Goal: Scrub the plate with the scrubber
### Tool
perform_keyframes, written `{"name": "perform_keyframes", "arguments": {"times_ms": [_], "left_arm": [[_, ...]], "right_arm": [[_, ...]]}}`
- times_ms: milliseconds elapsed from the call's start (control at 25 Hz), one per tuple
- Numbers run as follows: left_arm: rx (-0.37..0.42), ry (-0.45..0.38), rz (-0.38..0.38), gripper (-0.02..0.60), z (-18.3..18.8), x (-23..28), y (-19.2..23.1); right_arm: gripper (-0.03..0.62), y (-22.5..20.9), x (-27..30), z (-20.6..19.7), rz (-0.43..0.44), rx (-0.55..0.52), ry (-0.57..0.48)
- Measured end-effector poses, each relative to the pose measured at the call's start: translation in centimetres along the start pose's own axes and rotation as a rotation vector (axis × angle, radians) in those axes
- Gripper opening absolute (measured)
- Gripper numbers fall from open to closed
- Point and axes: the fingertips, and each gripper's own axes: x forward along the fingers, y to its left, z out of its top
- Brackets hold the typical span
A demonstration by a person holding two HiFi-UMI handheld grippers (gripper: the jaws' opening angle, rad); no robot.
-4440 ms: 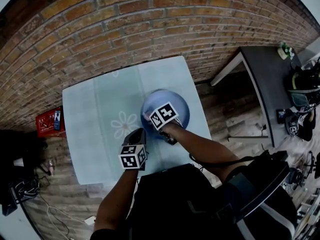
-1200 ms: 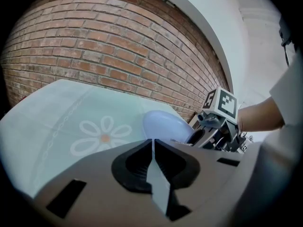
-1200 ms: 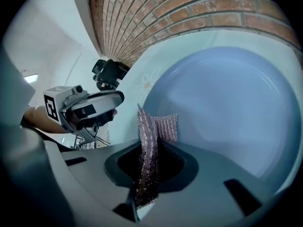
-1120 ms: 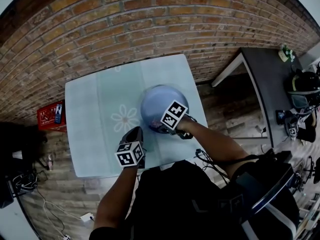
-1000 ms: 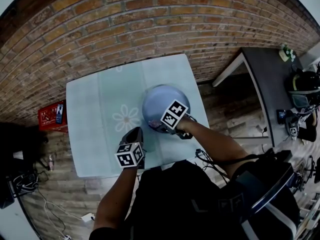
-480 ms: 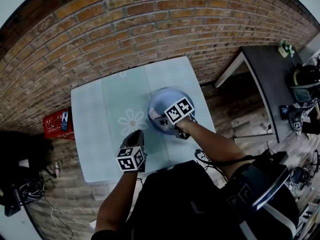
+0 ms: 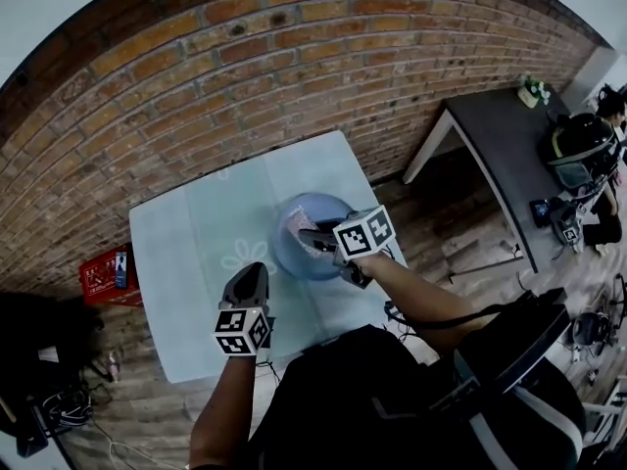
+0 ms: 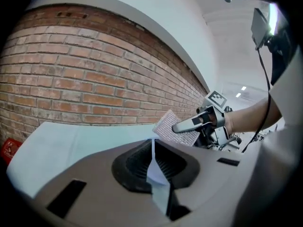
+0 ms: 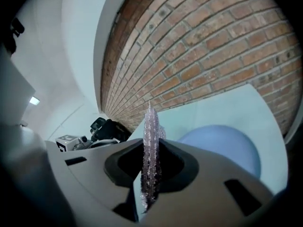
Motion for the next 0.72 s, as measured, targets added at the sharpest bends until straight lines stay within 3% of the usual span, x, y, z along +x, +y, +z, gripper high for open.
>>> {"name": "perform_keyframes", "arguments": {"times_ms": [240,440,720], "left_arm": [[0.025,-0.129,-0.009,0.015,4.7,-1.0,-1.8],[0.026,-0.22,0.036,0.011,9.4,-1.6,-2.2],[0.089,-0.298,0.053,0.009,14.6,-2.8,-4.7]], "right_arm": [[0.071,3.3,-4.3,4.6,-0.01,-0.093,-0.147],[0.071,5.6,-7.6,8.1,-0.017,-0.204,-0.247],[0.071,7.0,-10.7,9.5,-0.082,-0.348,-0.32]]}}
